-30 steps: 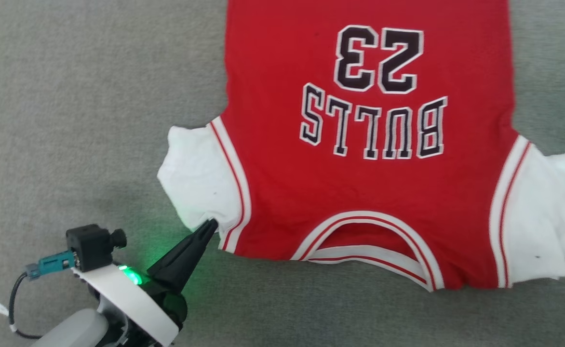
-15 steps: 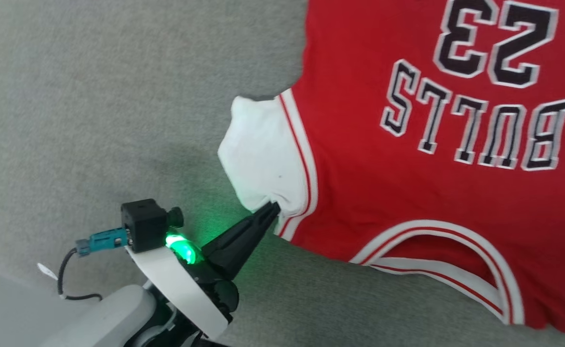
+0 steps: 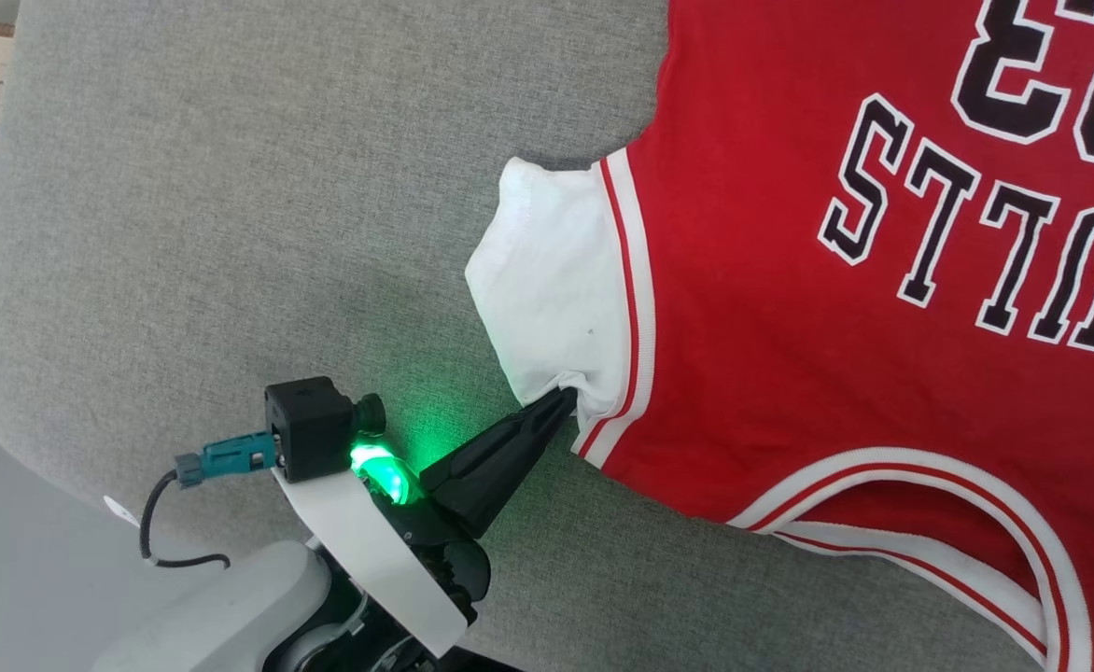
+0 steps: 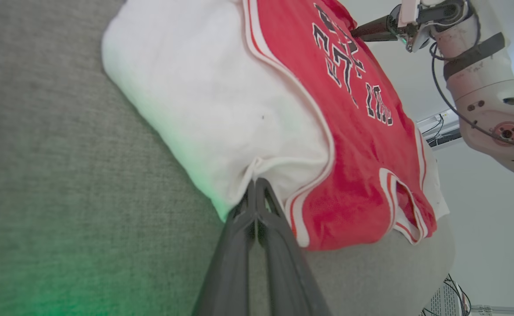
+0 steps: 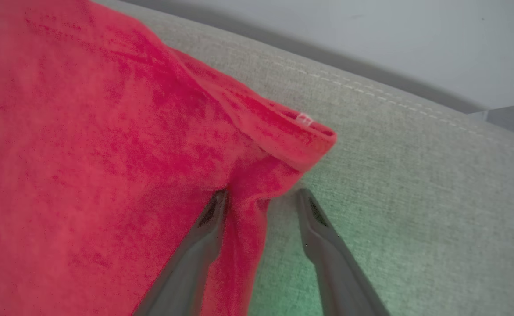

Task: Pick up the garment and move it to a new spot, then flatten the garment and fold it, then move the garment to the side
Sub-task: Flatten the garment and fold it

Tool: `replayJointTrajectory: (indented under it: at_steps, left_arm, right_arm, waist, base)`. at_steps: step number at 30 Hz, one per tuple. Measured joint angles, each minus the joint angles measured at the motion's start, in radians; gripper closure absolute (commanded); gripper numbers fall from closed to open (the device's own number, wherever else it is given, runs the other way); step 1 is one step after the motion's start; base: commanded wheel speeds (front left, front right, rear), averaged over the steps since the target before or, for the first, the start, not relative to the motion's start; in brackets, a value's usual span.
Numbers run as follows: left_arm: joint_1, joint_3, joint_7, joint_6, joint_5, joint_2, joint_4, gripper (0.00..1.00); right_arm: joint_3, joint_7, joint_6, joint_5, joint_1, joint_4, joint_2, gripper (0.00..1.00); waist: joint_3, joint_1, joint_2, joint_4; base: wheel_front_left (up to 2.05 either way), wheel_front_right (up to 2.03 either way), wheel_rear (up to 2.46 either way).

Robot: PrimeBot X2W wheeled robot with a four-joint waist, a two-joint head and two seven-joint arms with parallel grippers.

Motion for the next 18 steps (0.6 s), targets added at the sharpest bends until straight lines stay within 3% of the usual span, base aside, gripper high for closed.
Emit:
replayJointTrajectory:
  at_steps: [1, 10, 18]
  left_arm:
    - [-0.004, -0.002, 0.000, 0.000, -0.003, 0.000, 0.000, 1.00]
    - [-0.016, 0.009, -0.005, 0.000, -0.008, 0.012, 0.006, 1.00]
    - [0.055, 0.096, -0.006, 0.000, -0.008, 0.035, 0.020, 1.00]
  right_arm:
    - [0.002, -0.003, 0.000, 0.000, -0.005, 0.003, 0.000, 1.00]
    - [0.037, -0.081, 0.000, 0.034, -0.034, 0.017, 0.019, 1.00]
    - [0.133, -0.149, 0.000, 0.186, 0.072, -0.086, -0.039, 1.00]
  waist:
    - [0.002, 0.0000, 0.0000, 0.001]
    - [0.005, 0.0000, 0.0000, -0.030]
    - [-0.069, 0.0000, 0.0000, -0.092]
  base:
    - [0.00, 0.00, 0.00]
    - [0.00, 0.00, 0.00]
    - [0.00, 0.00, 0.00]
